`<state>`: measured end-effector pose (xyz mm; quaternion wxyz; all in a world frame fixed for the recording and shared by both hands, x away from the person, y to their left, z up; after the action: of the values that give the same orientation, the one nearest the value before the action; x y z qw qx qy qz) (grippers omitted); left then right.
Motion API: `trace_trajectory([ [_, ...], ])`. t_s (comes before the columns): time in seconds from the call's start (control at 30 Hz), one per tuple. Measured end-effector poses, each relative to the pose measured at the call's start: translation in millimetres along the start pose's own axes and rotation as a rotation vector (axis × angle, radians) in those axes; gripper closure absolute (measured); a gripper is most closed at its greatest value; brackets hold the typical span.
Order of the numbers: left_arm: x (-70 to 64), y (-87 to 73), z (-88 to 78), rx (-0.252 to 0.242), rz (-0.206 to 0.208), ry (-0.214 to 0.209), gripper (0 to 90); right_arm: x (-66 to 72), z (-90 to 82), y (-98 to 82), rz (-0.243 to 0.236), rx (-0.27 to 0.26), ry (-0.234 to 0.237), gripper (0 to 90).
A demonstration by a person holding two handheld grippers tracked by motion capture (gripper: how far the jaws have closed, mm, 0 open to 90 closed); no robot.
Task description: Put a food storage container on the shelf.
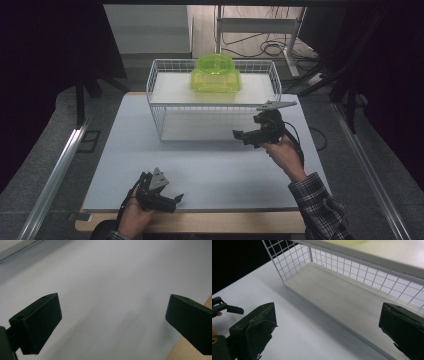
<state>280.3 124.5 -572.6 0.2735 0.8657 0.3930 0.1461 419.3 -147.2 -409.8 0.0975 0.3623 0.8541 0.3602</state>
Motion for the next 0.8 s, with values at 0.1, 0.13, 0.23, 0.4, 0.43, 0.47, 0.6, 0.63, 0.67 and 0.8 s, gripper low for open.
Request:
trace_trajectory([
  [0.1, 0.0, -0.1, 0.0, 0.0, -0.001, 0.0, 0.2, -0.3, 3.7, -6.6, -0.001, 0.009, -0.003, 1.2],
  [0.13, 0.0, -0.1, 0.0, 0.0, -0.001, 0.0, 0.2, -0.5, 4.9, -8.8, -0.001, 0.012, -0.001, 1.2],
  [0.23, 0.0, -0.1, 0.0, 0.0, -0.001, 0.0, 0.2, -0.4, 8.3, -15.7, 0.003, 0.015, 0.002, 1.2],
  [0.4, -0.1, -0.2, 0.1, 0.0, -0.001, 0.0, 0.2, -0.4, 12.5, -26.0, 0.001, 0.018, -0.003, 1.2],
  [0.43, -0.1, -0.2, 0.1, 0.001, -0.001, 0.0, 0.2, -0.8, 13.4, -28.2, 0.001, 0.018, -0.004, 1.2],
  [0.47, -0.1, -0.3, 0.1, 0.001, -0.001, 0.0, 0.2, -1.0, 14.0, -30.3, 0.003, 0.018, -0.005, 1.2],
  [0.6, -0.2, -0.3, 0.3, 0.001, -0.001, -0.001, 0.2, -3.1, 15.4, -38.8, 0.011, 0.011, -0.01, 1.2],
  [0.63, -0.3, -0.3, 0.4, 0.002, 0.0, -0.001, 0.2, -3.8, 15.5, -41.3, 0.016, 0.014, -0.013, 1.1],
  [0.67, -0.3, -0.3, 0.3, 0.002, -0.001, 0.0, 0.1, -5.1, 15.9, -44.4, 0.017, 0.014, -0.019, 0.9],
  [0.8, -0.1, -0.3, 0.2, 0.001, -0.002, -0.001, 0.2, -7.9, 17.4, -54.6, 0.028, 0.02, -0.028, 0.2],
])
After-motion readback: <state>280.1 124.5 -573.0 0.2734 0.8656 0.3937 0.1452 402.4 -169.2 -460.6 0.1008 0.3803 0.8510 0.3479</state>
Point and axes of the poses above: each handheld gripper's, and its own axes: z roughly forward along the jaws, y roughly out of its top, x roughly to its left, the point moved 6 cm from there along z, roughly forward along the jaws, and after that the axes turned 11 degrees about x, right-handed, at the moved point
